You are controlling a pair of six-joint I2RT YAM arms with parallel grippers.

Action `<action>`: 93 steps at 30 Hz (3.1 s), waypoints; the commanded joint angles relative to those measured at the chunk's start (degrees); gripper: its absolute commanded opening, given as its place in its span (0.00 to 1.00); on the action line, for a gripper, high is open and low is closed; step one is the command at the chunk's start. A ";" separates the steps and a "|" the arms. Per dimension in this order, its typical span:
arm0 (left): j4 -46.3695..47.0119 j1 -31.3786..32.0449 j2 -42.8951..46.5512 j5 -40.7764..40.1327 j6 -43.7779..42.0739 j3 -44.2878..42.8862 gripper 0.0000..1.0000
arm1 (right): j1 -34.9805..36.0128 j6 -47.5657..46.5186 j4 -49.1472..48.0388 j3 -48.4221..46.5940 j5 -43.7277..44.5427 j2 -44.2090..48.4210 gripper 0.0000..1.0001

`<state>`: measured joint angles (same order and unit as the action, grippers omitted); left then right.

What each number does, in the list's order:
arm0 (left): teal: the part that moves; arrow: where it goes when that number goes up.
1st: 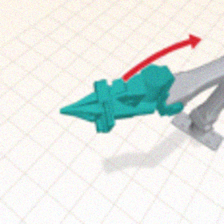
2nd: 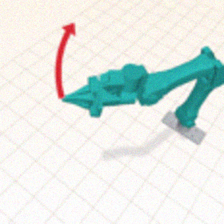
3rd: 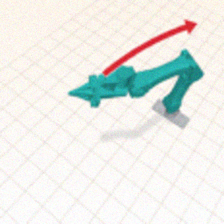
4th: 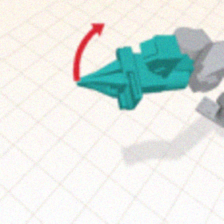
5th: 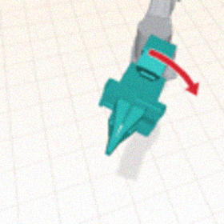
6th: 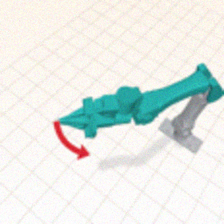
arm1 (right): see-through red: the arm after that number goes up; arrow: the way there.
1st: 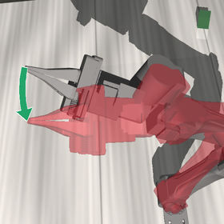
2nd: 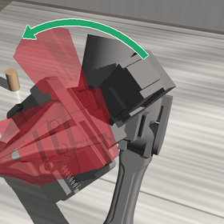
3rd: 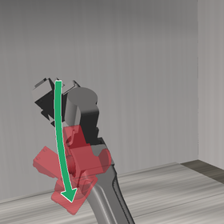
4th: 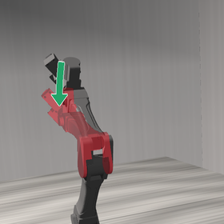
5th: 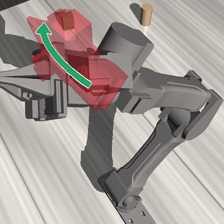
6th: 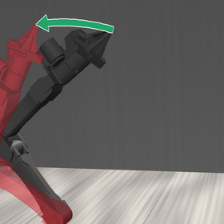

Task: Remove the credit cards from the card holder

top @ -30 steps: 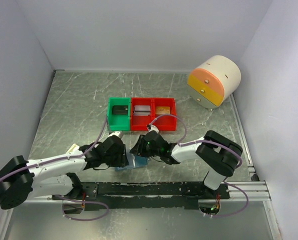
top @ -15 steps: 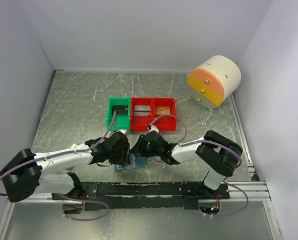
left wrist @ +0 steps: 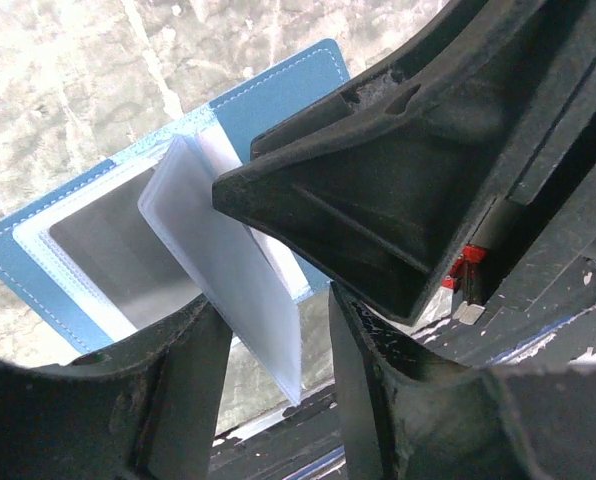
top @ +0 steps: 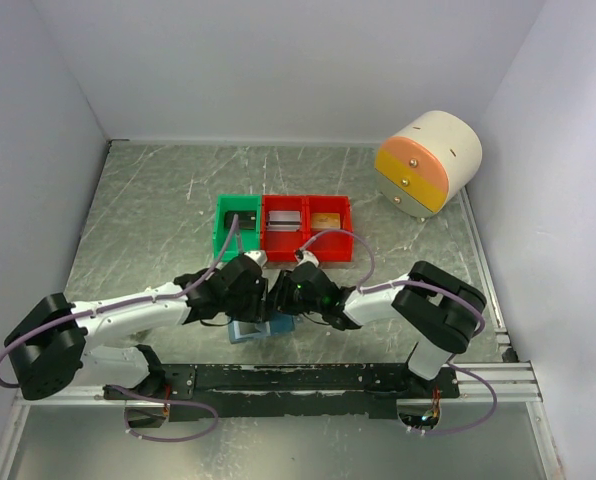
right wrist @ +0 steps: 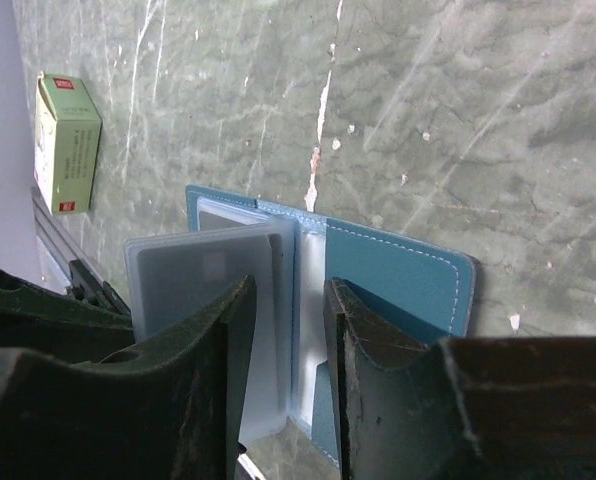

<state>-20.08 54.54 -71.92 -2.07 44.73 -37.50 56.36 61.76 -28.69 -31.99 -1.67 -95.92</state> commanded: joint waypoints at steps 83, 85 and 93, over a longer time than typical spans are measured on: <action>12.62 6.01 -14.10 0.43 1.15 -1.19 0.57 | -4.44 3.54 9.40 26.37 -0.78 22.79 0.20; 11.81 5.97 -14.21 -1.16 1.90 -0.86 0.57 | -4.50 3.50 9.04 26.24 -0.67 21.57 0.20; 9.95 5.84 -16.07 -2.48 1.92 -0.99 0.54 | -4.50 4.86 7.27 26.76 -0.50 18.83 0.18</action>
<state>-6.28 60.47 -85.56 -1.96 46.92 -38.96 51.48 67.42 -30.44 -8.58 -3.38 -73.84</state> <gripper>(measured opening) 0.553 0.180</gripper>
